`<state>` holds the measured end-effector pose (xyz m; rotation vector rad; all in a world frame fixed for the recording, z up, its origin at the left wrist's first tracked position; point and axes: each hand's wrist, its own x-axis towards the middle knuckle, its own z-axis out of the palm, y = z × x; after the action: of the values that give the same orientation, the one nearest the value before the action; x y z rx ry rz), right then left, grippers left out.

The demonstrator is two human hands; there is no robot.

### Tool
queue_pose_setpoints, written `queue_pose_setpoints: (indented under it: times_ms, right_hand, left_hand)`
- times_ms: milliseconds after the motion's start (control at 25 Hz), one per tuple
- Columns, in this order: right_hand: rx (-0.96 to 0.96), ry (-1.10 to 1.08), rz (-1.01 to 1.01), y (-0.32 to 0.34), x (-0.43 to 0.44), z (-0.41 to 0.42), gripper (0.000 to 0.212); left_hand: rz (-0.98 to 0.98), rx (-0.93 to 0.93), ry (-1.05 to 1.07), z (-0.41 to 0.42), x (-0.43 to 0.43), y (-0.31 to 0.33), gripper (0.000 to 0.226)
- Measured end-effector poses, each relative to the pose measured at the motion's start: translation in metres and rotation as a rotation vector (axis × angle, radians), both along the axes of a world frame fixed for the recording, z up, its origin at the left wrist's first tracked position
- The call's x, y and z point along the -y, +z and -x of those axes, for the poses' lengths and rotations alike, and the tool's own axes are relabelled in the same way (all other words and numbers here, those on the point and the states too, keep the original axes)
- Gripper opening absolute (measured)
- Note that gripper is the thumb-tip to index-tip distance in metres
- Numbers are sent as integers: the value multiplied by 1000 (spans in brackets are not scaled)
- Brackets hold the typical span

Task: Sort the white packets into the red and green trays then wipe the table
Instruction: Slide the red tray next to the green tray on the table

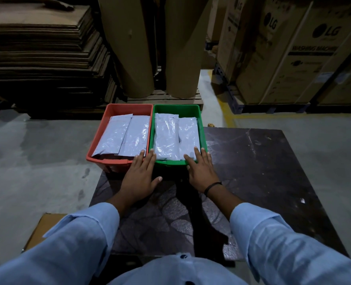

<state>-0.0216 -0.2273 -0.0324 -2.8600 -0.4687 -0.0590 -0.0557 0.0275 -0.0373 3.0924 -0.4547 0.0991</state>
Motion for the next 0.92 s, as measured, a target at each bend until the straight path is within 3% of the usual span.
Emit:
queue_pose_setpoints:
  times_ms: [920]
  right_hand:
    - [44,61,-48,5,17,2,55]
  left_hand:
    - [-28,-33,16,2,8,6,100]
